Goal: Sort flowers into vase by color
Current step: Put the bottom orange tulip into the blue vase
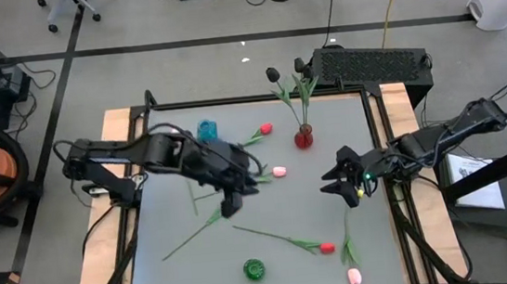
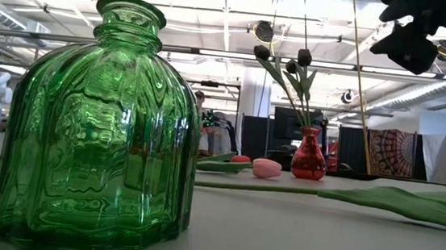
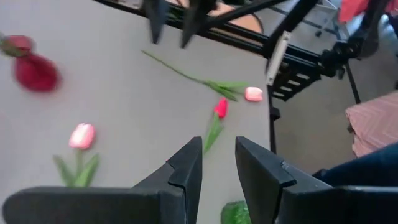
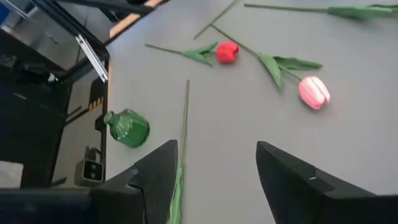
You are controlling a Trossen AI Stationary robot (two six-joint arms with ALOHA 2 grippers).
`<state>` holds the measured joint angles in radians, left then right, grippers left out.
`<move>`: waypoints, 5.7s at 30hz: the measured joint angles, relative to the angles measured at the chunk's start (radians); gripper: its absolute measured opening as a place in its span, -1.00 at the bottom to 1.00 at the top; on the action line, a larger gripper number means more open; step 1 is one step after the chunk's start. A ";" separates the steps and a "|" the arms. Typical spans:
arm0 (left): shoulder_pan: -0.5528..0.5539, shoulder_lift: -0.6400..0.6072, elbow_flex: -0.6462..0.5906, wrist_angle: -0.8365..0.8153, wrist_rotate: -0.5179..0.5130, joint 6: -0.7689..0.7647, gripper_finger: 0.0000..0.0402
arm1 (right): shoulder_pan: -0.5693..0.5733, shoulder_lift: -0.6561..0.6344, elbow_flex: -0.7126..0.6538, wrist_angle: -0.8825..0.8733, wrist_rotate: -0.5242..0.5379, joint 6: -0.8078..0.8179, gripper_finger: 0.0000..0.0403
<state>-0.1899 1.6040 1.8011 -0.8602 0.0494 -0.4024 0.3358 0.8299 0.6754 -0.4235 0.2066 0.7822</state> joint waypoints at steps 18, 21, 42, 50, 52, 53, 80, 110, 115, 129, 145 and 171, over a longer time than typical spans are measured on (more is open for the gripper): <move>-0.153 0.229 0.000 0.283 -0.003 0.323 -0.49 | 0.007 0.000 0.000 -0.039 0.000 -0.004 0.04; -0.153 0.276 0.000 0.283 -0.013 0.323 -0.49 | 0.007 0.000 0.000 -0.039 0.000 -0.008 0.04; -0.151 0.514 0.000 0.270 -0.035 0.305 -0.49 | 0.007 0.000 0.000 -0.037 0.000 -0.009 0.04; -0.148 0.575 0.000 0.271 -0.039 0.305 -0.49 | 0.007 0.000 0.000 -0.037 0.001 -0.009 0.04; -0.146 0.587 0.000 0.278 -0.039 0.305 -0.49 | 0.007 0.000 0.000 -0.035 0.002 -0.009 0.04; -0.145 0.593 0.000 0.277 -0.039 0.305 -0.49 | 0.007 0.000 0.000 -0.036 0.003 -0.009 0.04; -0.136 0.681 0.000 0.333 -0.054 0.303 -0.49 | 0.007 0.039 0.000 -0.014 0.010 -0.008 0.04; -0.132 0.729 0.001 0.331 -0.050 0.250 -0.49 | 0.007 0.040 0.000 -0.015 0.008 -0.017 0.04; -0.132 0.729 0.001 0.331 -0.051 0.250 -0.57 | 0.007 0.040 0.000 -0.015 0.008 -0.018 0.04; -0.132 0.729 0.001 0.330 -0.059 0.221 -0.95 | 0.007 0.040 0.000 -0.015 0.009 -0.027 0.04; -0.133 0.695 -0.001 0.273 -0.157 0.146 -0.99 | 0.007 0.040 0.000 -0.018 0.010 -0.043 0.04; -0.065 0.291 0.000 -0.056 -0.742 0.050 -0.99 | 0.007 0.040 0.000 -0.020 0.010 -0.062 0.04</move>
<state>-0.2547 1.8949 1.8015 -0.9159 -0.6926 -0.3521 0.3424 0.8700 0.6758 -0.4440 0.2165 0.7206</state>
